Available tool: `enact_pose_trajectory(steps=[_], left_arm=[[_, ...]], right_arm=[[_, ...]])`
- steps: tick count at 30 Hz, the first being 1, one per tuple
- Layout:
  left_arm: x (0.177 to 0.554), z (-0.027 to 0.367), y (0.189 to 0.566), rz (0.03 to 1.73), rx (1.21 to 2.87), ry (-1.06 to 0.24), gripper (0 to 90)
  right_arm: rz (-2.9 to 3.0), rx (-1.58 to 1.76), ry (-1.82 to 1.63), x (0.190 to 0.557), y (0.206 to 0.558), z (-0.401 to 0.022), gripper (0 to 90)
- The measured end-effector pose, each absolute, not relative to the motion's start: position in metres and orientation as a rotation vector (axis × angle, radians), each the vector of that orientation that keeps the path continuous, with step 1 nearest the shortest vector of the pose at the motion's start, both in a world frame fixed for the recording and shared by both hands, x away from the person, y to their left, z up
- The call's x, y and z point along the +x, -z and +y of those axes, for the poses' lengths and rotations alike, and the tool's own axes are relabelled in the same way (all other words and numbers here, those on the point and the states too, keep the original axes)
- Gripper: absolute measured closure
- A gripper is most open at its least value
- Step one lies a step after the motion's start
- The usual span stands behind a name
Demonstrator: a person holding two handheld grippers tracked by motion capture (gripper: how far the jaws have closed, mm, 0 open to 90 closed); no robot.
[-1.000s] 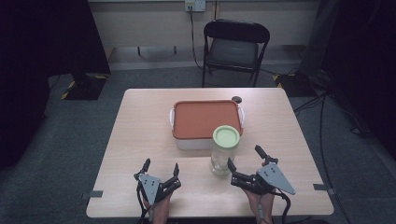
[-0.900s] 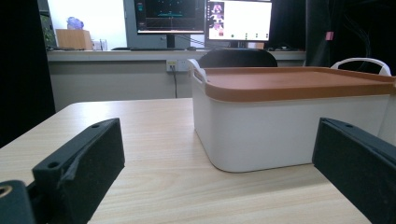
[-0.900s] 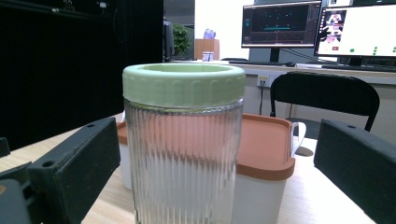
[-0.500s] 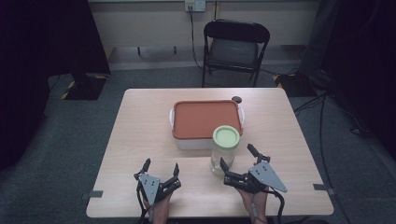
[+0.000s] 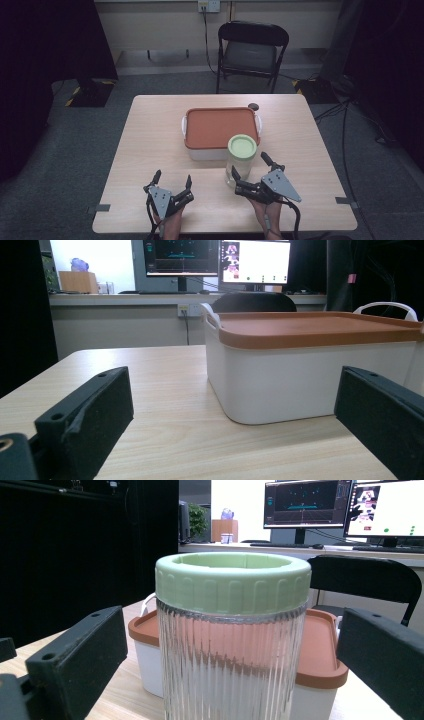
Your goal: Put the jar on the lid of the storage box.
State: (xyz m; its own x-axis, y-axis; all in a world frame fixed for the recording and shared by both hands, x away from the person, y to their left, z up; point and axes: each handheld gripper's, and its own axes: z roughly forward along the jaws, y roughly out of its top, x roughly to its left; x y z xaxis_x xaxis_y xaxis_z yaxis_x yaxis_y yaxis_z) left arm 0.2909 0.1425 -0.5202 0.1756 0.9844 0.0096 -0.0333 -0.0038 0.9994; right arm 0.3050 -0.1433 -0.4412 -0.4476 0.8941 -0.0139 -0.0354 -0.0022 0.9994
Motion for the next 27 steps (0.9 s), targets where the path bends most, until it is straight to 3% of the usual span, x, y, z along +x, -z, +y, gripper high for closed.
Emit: enact_pose_trajectory(steps=[27], left_arm=[[0.291, 0.143, 0.52, 1.051, 1.268, -1.098, 1.8]], right_arm=[[1.539, 0.964, -1.492, 0.318, 0.46, -0.132, 0.0]])
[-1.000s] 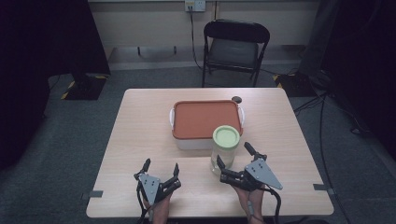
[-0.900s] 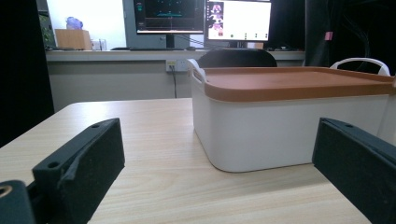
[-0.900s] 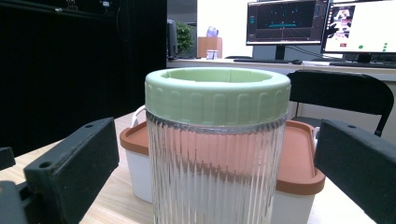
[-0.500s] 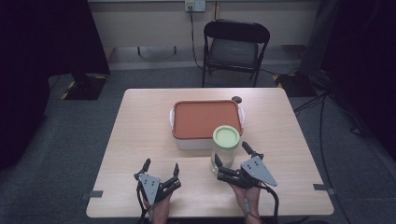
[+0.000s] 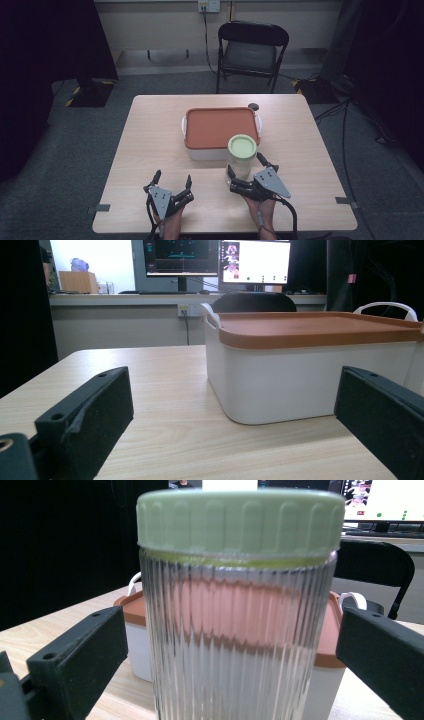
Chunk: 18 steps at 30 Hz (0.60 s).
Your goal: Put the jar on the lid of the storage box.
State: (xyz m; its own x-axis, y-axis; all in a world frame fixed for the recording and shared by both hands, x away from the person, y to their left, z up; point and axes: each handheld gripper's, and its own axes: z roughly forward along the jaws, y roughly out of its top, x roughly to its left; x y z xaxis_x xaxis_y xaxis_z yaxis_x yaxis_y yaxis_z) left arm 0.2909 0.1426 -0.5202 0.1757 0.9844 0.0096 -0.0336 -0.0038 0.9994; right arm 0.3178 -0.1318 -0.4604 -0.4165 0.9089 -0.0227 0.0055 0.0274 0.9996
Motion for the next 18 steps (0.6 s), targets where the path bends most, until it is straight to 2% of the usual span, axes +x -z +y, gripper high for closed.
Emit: enact_pose_trajectory(steps=[18], left_arm=[[0.291, 0.143, 0.52, 1.051, 1.268, -1.098, 1.9]], right_arm=[[1.548, 0.947, -1.498, 0.318, 0.48, -0.133, 1.1]])
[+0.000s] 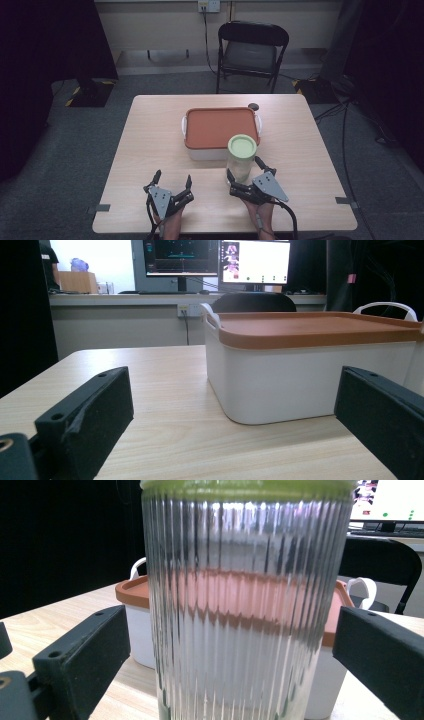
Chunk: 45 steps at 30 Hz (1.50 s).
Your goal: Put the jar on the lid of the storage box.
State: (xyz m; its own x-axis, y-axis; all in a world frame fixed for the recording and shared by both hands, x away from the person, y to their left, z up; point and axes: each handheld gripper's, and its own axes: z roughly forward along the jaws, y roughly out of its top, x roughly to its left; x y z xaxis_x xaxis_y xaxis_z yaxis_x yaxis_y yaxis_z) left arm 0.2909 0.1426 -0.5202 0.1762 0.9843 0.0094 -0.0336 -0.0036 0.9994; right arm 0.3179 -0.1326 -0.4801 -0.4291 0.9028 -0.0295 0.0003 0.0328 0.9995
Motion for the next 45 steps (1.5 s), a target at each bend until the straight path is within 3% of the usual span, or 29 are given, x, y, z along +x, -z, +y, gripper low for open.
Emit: enact_pose_trajectory(steps=[45], left_arm=[[0.291, 0.143, 0.52, 1.051, 1.268, -1.098, 1.9]], right_arm=[[1.628, 0.952, -1.461, 0.341, 0.495, -0.128, 9.6]])
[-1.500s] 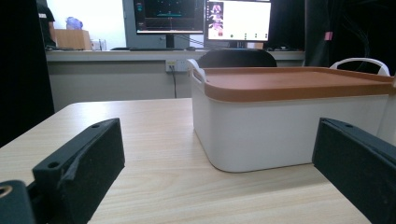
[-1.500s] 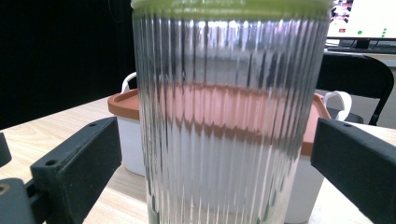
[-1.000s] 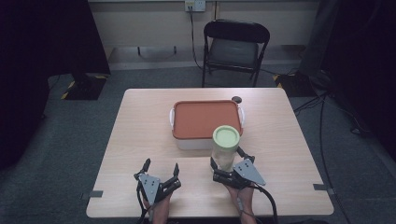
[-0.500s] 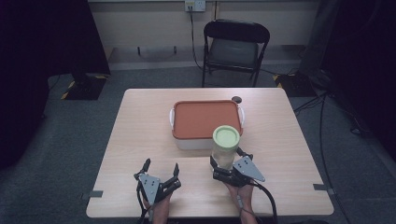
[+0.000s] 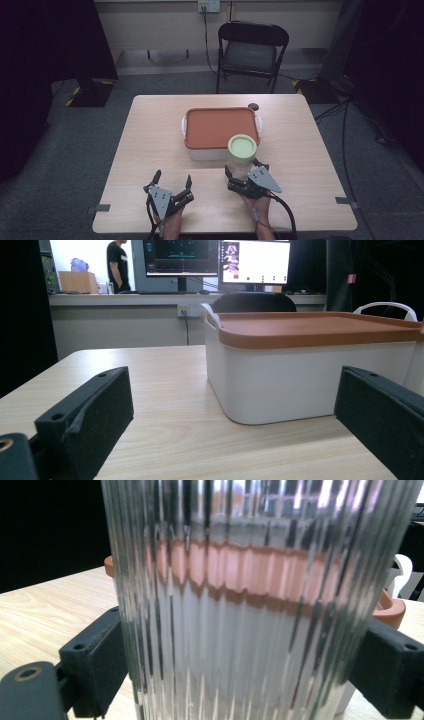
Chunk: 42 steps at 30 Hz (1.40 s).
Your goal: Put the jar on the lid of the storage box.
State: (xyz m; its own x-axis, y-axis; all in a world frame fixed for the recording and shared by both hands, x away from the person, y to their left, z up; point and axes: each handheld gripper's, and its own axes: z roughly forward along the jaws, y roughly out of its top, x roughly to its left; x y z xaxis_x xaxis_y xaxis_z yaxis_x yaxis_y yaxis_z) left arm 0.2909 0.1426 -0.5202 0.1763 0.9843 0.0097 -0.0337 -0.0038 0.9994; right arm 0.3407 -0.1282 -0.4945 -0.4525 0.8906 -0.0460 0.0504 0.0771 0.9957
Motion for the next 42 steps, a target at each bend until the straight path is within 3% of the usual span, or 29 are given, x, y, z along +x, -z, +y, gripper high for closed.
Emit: enact_pose_trajectory(steps=[42], left_arm=[[0.2909, 0.1425, 0.5202, 1.052, 1.267, -1.099, 1.9]], right_arm=[[1.645, 0.951, -1.457, 0.3413, 0.4921, -0.1268, 10.9]])
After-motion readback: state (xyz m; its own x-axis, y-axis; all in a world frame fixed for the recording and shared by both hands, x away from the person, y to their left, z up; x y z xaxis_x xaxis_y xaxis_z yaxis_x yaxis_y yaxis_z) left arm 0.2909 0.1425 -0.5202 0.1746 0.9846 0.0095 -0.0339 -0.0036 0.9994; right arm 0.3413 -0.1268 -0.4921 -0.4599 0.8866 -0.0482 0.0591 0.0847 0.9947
